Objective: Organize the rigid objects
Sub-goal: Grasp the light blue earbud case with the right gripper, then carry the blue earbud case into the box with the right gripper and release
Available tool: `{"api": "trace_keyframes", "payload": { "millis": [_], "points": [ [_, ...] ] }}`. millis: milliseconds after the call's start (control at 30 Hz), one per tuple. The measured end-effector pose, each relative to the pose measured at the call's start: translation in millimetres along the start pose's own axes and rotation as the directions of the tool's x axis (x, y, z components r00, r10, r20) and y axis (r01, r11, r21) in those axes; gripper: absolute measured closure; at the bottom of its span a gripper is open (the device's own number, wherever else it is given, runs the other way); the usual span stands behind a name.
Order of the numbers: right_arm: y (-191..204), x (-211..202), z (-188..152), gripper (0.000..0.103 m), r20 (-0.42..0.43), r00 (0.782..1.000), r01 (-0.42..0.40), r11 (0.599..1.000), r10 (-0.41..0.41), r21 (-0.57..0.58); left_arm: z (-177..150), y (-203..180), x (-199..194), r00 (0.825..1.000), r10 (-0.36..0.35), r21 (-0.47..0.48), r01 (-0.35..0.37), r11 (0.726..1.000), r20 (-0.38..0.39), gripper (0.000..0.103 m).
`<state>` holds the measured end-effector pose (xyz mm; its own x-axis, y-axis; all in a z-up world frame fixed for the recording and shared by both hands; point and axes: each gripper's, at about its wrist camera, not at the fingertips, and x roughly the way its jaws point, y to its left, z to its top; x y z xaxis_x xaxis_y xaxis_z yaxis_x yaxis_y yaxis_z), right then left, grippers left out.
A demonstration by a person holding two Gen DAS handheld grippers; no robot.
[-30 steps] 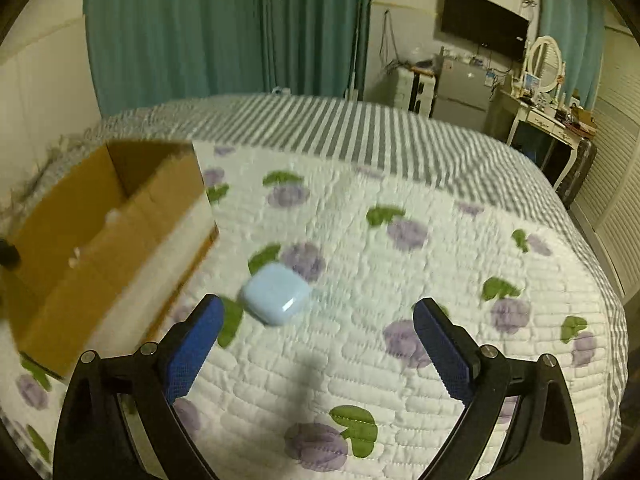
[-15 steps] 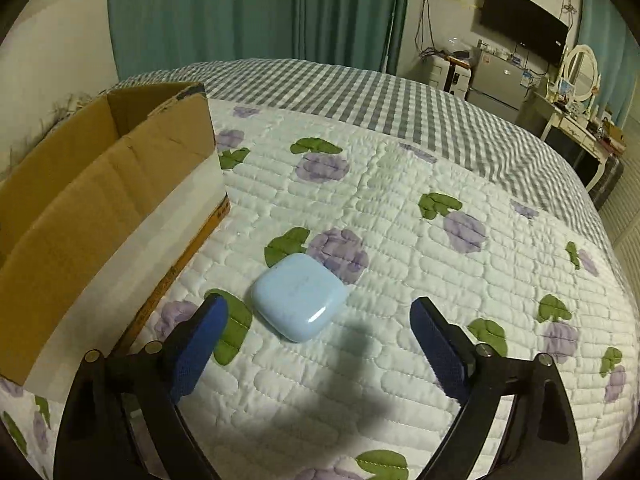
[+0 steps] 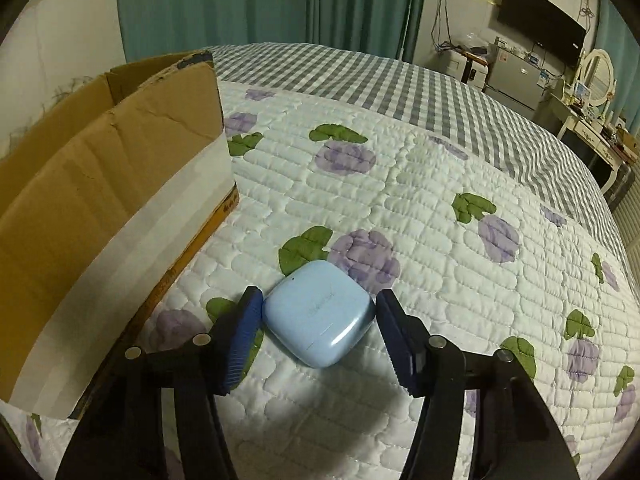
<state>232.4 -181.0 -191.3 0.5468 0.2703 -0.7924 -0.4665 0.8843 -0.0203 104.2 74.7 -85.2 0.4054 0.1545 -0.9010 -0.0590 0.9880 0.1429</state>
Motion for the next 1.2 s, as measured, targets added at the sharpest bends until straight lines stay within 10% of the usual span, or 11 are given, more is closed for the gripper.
{"api": "trace_keyframes", "payload": {
  "millis": [767,1200],
  "points": [
    [12.4,-99.7,-25.1,0.045,0.094,0.995,0.036,0.999,-0.037,0.014,0.5,-1.6,-0.6,1.000,-0.012,-0.009,0.012,1.000,0.015,0.092],
    [66.7,-172.0,38.2,0.045,0.216,0.976,0.052,0.989,-0.021,-0.140,0.9,-0.3,-1.4,0.999,-0.037,-0.014,0.037,0.999,0.030,0.092]
  ]
}}
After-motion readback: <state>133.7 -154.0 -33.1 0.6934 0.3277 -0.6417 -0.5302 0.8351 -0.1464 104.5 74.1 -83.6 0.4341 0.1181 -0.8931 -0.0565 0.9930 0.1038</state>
